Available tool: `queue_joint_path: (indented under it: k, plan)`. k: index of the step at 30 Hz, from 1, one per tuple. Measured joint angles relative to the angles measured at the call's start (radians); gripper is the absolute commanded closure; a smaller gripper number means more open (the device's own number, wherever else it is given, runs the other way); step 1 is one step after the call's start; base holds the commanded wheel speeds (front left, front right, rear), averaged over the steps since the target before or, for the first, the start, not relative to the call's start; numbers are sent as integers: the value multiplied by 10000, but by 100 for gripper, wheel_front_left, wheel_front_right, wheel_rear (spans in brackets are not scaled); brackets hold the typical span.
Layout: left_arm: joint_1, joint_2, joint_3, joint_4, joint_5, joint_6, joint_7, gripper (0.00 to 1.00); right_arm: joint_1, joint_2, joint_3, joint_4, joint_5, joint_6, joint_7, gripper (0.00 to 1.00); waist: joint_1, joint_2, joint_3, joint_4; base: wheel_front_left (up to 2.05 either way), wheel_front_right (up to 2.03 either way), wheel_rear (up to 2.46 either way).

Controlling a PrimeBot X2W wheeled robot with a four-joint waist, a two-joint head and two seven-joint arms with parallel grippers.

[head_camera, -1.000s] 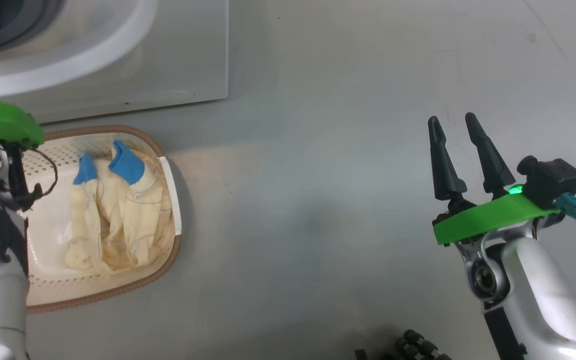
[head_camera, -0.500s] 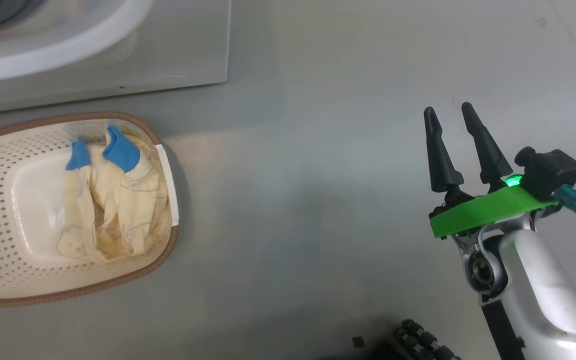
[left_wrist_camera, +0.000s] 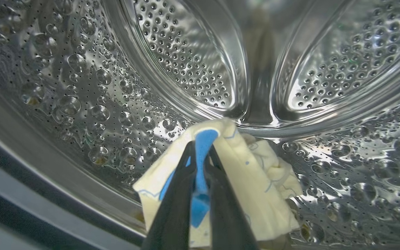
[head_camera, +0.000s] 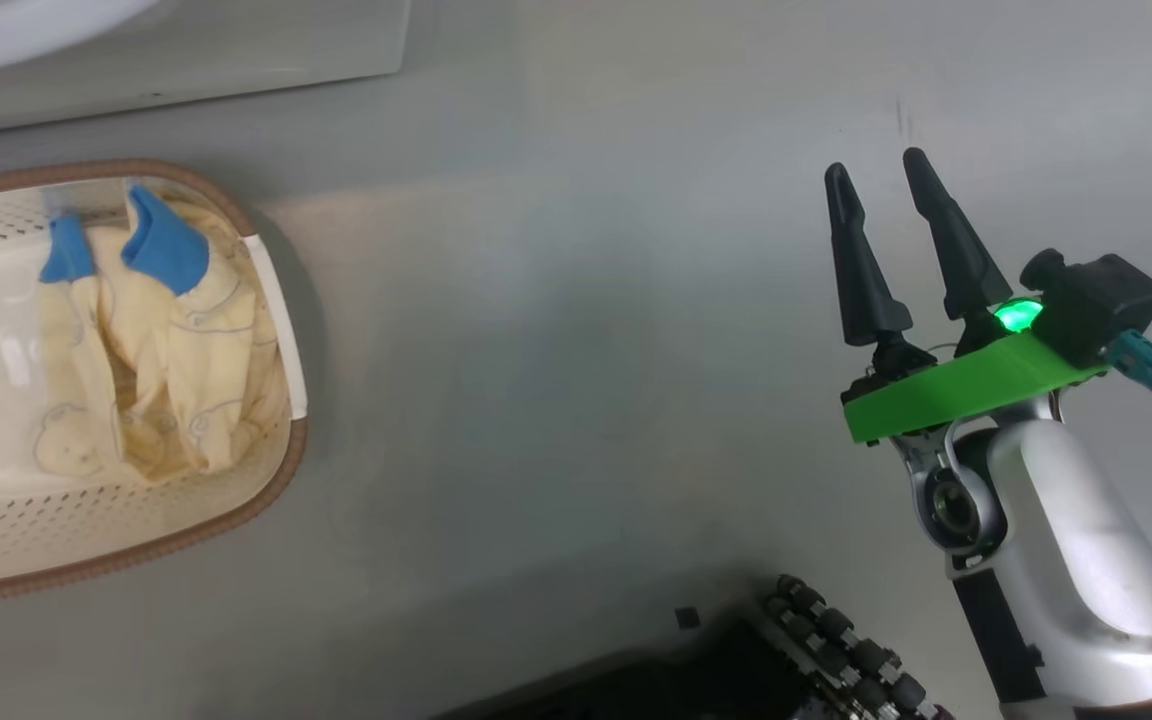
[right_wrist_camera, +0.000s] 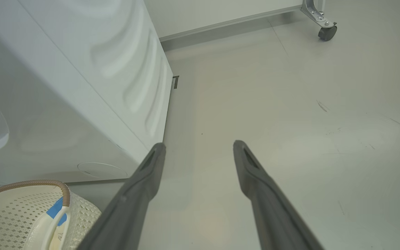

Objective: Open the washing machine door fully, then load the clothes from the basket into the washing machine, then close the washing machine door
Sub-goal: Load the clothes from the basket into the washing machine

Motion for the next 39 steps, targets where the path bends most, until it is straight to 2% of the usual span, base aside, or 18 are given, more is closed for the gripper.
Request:
queue_joint_path:
  k: [7, 15, 20, 25, 26, 27, 33, 39]
  plan:
    - [-1174, 441, -345, 491, 330, 163, -253, 100, -202, 0, 173, -165, 209, 0, 0, 0, -1, 0, 482, -338, 0, 0, 0]
    - [-2374, 468, -823, 855, 623, 224, -1116, 100, -399, 0, 364, -234, 441, 0, 0, 0, -1, 0, 771, -626, 0, 0, 0]
    - [-2775, 493, -1417, 1563, 1039, 59, -1007, 100, -432, 2, 525, -267, 625, 0, 0, 0, -2, 0, 898, -800, 0, 0, 0]
    - [-3087, 543, -1536, 2464, 1018, 61, -650, 100, -538, 2, 596, -261, 731, 0, 0, 0, -2, 0, 966, -984, 0, 0, 0]
    - [-3118, 539, -1559, 2579, 1018, 61, -650, 53, -553, 2, 596, -263, 780, 0, 0, 0, -2, 0, 963, -994, 0, 0, 0]
    - [-3132, 539, -1628, 2640, 1022, 63, -675, 0, -553, 2, 598, -259, 807, 0, 0, 0, -2, 0, 960, -996, 0, 0, 0]
    - [-3151, 541, -1753, 3022, 1016, 46, -1089, 0, -552, 2, 579, -194, 813, 0, 0, 0, -2, 0, 790, -929, 0, 0, 0]
    - [-2946, 523, -1825, 3342, 832, -211, -1611, 0, -542, 0, 380, -21, 660, 0, 0, 0, -3, 1, 304, -669, 0, 0, 0]
